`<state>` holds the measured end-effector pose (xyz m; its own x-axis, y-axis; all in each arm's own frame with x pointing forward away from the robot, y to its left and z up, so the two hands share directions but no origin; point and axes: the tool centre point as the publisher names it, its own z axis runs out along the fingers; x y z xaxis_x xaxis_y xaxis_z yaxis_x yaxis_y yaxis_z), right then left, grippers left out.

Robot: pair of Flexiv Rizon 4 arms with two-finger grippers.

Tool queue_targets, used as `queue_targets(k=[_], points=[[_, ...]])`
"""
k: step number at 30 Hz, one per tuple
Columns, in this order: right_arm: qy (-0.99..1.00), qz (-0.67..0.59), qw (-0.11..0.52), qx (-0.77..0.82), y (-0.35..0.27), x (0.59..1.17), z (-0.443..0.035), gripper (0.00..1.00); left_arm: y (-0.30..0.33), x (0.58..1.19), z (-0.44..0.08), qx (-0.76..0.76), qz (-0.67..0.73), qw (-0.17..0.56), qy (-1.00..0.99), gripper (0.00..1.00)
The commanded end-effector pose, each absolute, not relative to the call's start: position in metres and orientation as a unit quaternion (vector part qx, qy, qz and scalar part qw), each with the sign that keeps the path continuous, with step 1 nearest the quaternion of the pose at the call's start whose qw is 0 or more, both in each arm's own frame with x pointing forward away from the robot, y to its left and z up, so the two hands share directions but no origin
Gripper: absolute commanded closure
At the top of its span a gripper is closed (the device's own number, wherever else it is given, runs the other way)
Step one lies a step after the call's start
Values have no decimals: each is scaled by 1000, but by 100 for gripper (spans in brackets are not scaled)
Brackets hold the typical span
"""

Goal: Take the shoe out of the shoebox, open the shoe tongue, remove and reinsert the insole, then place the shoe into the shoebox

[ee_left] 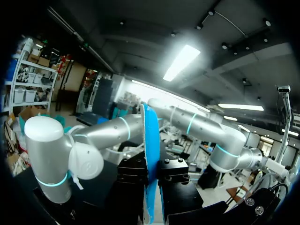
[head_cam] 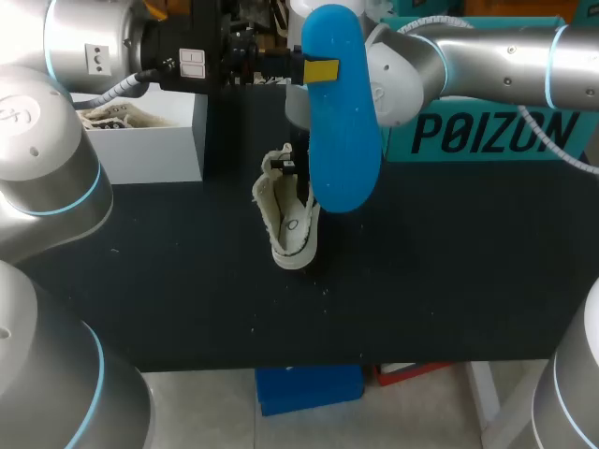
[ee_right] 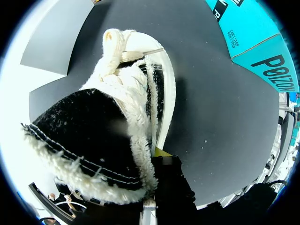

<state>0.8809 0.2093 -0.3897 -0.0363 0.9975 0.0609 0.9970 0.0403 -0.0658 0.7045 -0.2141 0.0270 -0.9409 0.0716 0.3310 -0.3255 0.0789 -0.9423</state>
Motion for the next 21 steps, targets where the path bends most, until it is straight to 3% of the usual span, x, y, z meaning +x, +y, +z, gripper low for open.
queue_targets(k=[1, 8, 13, 21], points=[[-718, 6, 47, -695, 212, 880, -393, 0, -217, 704, 26, 89, 674, 146, -719, 100], [-716, -9, 48, -697, 199, 872, -381, 0, -217, 704, 26, 89, 674, 146, -719, 100], [-703, -81, 97, -700, 189, 865, -364, 0, -217, 704, 26, 89, 674, 146, -719, 100], [-701, -156, 111, -687, 185, 862, -339, 0, -217, 704, 26, 89, 674, 146, -719, 100]])
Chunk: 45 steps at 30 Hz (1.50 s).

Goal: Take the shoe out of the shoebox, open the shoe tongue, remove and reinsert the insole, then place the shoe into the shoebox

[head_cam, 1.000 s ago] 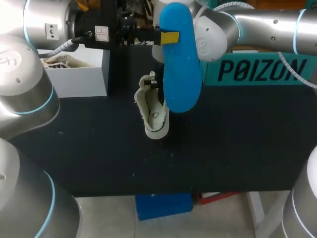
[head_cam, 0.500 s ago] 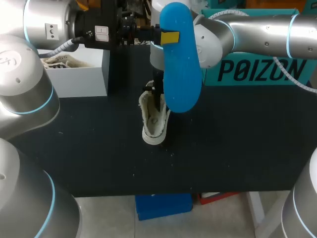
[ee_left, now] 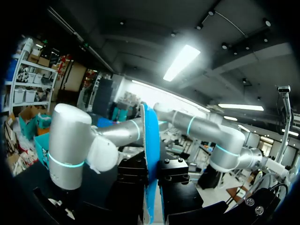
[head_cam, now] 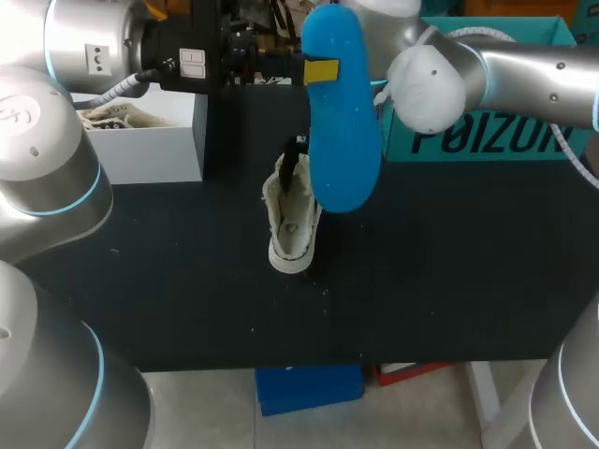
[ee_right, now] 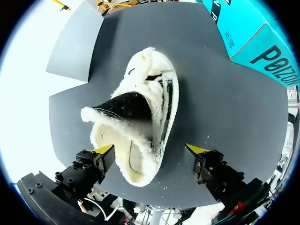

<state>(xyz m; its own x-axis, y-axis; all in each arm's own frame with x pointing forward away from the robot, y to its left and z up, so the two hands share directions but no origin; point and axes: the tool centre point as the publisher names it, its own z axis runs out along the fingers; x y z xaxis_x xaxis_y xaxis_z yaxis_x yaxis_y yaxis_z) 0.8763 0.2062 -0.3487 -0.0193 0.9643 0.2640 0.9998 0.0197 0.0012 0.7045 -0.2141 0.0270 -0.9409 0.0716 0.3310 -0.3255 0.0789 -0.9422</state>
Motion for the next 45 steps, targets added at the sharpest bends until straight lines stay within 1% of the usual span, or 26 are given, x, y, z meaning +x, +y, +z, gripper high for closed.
queue_targets(k=[1, 4, 10, 12, 13, 28, 30, 31, 33, 45], points=[[-700, -165, 114, -685, 186, 862, -336, 0, -217, 704, 26, 89, 674, 146, -719, 100], [-700, -190, 126, -677, 187, 862, -328, 0, -217, 704, 26, 89, 674, 146, -719, 100], [-684, -293, 165, -647, 194, 861, -298, 0, -217, 704, 26, 89, 674, 146, -719, 100], [-687, -315, 161, -635, 195, 861, -287, 0, -217, 704, 26, 89, 674, 146, -719, 100], [-694, -311, 151, -631, 195, 861, -282, 0, -217, 704, 26, 89, 674, 146, -719, 100], [-694, -311, 151, -631, 195, 861, -282, 0, -217, 704, 26, 89, 674, 146, -719, 100], [-657, -368, 200, -627, 190, 857, -282, 0, -217, 704, 26, 89, 674, 146, -719, 100], [-651, -373, 201, -629, 188, 856, -281, 0, -217, 704, 26, 89, 674, 146, -719, 100], [-626, -413, 238, -617, 186, 855, -279, 0, -217, 704, 26, 89, 674, 146, -719, 100], [-559, -519, 307, -569, 176, 855, -266, 0, -217, 704, 26, 89, 674, 146, -719, 100]])
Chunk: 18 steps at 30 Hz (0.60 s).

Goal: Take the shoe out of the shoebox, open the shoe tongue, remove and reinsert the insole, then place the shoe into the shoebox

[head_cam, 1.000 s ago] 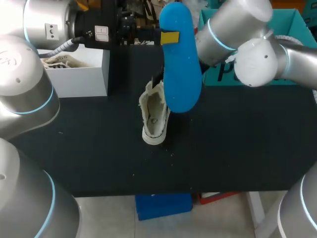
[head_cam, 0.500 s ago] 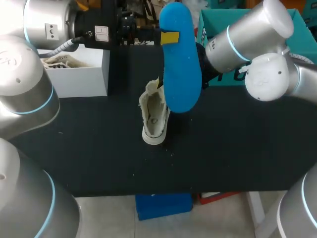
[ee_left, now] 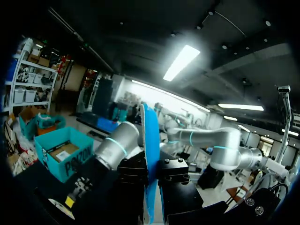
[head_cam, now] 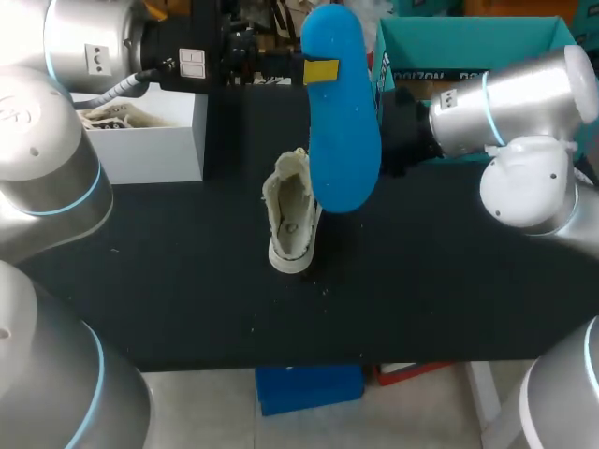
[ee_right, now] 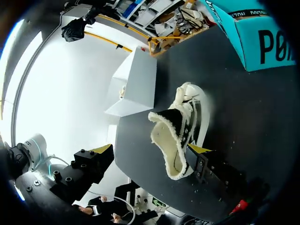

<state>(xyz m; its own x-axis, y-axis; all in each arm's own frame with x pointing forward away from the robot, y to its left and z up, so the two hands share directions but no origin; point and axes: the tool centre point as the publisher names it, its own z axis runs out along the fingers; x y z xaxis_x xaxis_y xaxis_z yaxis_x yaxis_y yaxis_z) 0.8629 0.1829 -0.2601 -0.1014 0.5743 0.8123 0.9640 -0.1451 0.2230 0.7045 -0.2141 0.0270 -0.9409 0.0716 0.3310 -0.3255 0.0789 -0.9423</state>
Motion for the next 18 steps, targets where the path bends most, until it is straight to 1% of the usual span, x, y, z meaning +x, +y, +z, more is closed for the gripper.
queue_targets(k=[1, 11, 16, 18], points=[[-555, -524, 312, -566, 176, 855, -265, 0, -217, 704, 26, 89, 674, 146, -719, 100], [-540, -563, 341, -524, 172, 858, -251, 0, -217, 704, 26, 89, 674, 146, -719, 100], [-545, -573, 333, -513, 167, 861, -242, 0, -217, 704, 26, 89, 674, 146, -719, 100], [-545, -573, 333, -513, 167, 861, -242, 0, -216, 706, 23, 47, 685, 93, -721, 100]])
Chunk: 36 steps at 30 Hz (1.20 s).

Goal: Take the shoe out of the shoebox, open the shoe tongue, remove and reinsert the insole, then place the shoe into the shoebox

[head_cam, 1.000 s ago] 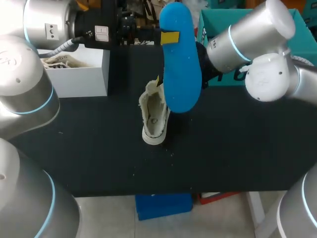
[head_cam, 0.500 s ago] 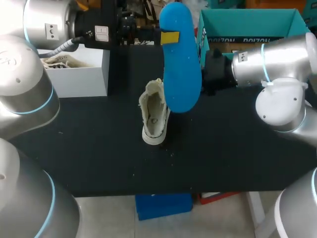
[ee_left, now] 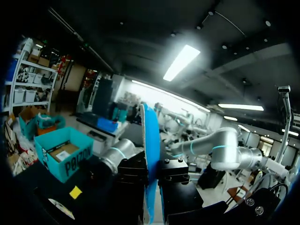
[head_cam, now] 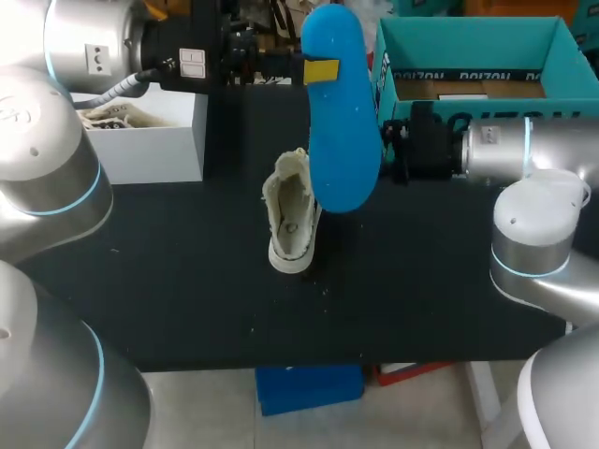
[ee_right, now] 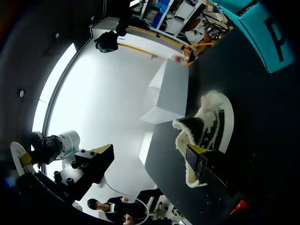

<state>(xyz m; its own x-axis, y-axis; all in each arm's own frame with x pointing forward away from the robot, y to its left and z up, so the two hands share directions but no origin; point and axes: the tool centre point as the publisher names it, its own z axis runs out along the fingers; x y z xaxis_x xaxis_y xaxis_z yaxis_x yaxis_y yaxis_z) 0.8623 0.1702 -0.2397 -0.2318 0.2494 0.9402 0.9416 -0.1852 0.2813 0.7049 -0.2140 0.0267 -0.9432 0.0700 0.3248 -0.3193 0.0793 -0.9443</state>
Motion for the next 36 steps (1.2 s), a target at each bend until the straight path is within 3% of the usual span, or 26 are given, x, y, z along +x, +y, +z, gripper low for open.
queue_targets(k=[1, 5, 10, 31, 36], points=[[-545, -573, 333, -513, 167, 861, -242, 0, -215, 705, 22, 27, 691, 64, -720, 100], [-545, -573, 333, -513, 167, 861, -242, 0, -212, 696, 12, -69, 681, -58, -726, 100], [-545, -573, 333, -513, 167, 861, -242, 0, -206, 691, -7, -111, 676, -123, -718, 100], [-545, -573, 333, -513, 167, 861, -242, 0, -205, 695, -18, -109, 646, -119, -746, 100], [-545, -573, 333, -513, 167, 861, -242, 0, -194, 667, -54, -142, 648, -173, -728, 100]])
